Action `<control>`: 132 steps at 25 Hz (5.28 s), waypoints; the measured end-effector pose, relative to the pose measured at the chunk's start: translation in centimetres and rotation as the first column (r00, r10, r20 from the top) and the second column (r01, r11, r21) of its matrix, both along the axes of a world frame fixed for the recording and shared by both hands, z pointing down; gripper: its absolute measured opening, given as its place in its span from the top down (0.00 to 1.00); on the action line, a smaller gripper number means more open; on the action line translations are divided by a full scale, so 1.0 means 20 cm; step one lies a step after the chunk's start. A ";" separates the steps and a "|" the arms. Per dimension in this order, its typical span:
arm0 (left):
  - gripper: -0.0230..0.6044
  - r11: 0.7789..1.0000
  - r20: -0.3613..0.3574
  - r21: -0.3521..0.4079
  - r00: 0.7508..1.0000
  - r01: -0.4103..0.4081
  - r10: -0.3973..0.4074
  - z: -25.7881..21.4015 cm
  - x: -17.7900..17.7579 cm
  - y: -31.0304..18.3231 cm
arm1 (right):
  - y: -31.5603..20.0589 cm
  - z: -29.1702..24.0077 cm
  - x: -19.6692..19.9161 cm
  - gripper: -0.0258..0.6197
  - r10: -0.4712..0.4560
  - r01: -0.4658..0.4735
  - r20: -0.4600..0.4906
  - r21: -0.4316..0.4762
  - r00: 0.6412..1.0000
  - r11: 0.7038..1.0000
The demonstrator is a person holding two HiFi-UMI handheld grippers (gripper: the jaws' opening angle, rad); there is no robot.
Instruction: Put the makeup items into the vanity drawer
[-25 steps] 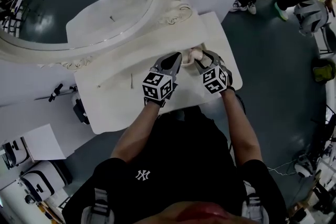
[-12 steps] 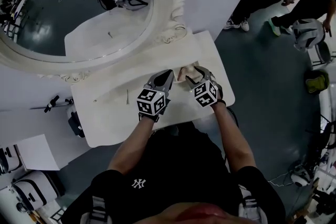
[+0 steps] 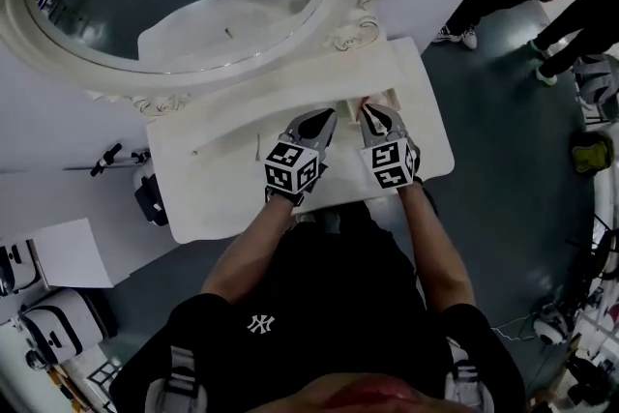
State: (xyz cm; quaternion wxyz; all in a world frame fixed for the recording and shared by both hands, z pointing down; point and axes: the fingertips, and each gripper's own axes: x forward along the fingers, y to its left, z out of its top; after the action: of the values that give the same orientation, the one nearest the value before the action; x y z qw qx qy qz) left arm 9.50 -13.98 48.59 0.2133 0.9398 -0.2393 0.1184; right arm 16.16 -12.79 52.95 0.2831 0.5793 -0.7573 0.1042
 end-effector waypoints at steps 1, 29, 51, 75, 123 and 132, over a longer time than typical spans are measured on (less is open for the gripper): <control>0.96 1.000 -0.001 0.002 1.000 0.000 0.000 0.00 -0.03 0.00 | 0.00 -0.02 -0.03 0.89 0.006 -0.006 0.003 0.012 1.000 1.000; 0.96 0.983 0.073 -0.033 0.981 0.183 -0.180 0.32 -0.94 0.07 | 0.08 0.10 -1.02 0.92 -0.113 0.112 0.124 0.015 0.986 0.994; 0.86 0.968 0.285 0.051 0.925 0.246 -0.250 0.78 -1.17 0.05 | 0.06 0.35 -1.19 0.92 -0.117 0.118 0.184 0.008 0.976 0.993; 0.91 0.952 0.544 0.097 0.785 0.291 -0.295 0.99 -1.20 0.02 | 0.03 0.38 -1.08 0.92 -0.092 0.092 0.195 0.005 0.976 0.996; 0.92 0.981 0.316 0.179 0.949 -0.075 0.015 0.17 -0.03 0.13 | 0.23 -0.13 -0.04 0.92 0.265 -0.283 0.189 0.077 0.946 0.956; 0.92 0.978 0.315 0.171 0.947 -0.121 0.062 0.20 0.30 0.09 | 0.19 -0.09 0.27 0.92 0.293 -0.308 0.185 0.061 0.938 0.949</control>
State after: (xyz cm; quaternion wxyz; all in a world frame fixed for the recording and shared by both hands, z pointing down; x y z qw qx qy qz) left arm 15.41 -12.21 52.61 0.0777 0.9359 -0.2357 0.2501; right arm 21.56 -8.90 51.07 0.1708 0.6888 -0.6855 0.1625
